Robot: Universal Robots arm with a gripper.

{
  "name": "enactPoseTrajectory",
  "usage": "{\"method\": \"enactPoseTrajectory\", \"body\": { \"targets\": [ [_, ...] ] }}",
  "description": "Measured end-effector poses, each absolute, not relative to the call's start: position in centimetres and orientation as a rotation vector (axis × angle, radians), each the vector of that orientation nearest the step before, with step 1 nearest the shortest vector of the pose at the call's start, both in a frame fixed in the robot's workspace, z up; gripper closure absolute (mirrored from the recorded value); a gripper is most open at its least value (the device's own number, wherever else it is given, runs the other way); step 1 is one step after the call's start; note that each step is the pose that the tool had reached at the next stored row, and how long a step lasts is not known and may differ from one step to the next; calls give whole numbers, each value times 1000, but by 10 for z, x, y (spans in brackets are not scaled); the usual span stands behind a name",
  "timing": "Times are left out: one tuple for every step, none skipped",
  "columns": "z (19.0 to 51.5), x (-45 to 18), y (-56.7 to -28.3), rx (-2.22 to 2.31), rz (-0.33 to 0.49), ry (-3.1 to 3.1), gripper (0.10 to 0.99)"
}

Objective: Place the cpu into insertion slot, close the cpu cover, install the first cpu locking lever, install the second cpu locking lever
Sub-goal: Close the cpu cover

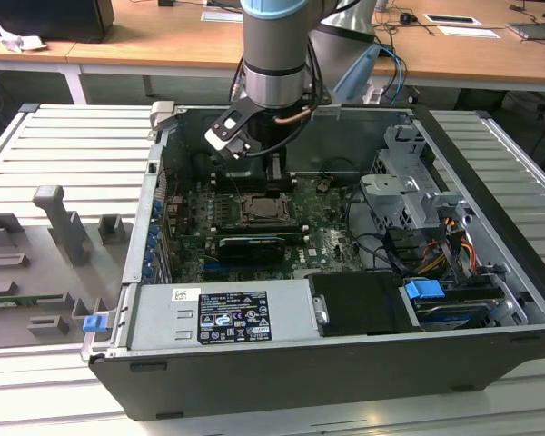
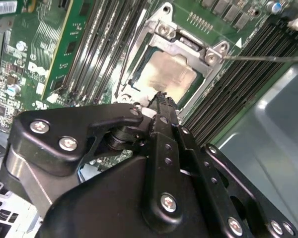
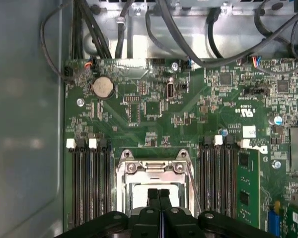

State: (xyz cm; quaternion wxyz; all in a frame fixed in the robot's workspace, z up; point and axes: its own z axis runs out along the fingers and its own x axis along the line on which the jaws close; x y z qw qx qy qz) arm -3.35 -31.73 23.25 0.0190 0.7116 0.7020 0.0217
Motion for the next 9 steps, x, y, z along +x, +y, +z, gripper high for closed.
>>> {"method": "enactPoseTrajectory", "body": {
  "targets": [
    [233, -36, -317, 2209, 67, 2179, 980],
    [233, -39, -317, 2209, 67, 2179, 980],
    [233, -42, -317, 2209, 67, 2179, 980],
    [233, -43, -317, 2209, 67, 2179, 980],
    [233, -44, -317, 2209, 67, 2179, 980],
    [233, -45, -317, 2209, 67, 2179, 980],
    [233, -45, -317, 2209, 67, 2179, 980],
    [233, -46, -317, 2209, 67, 2179, 980],
    [233, -46, -317, 2209, 67, 2179, 980]
  ]
}}
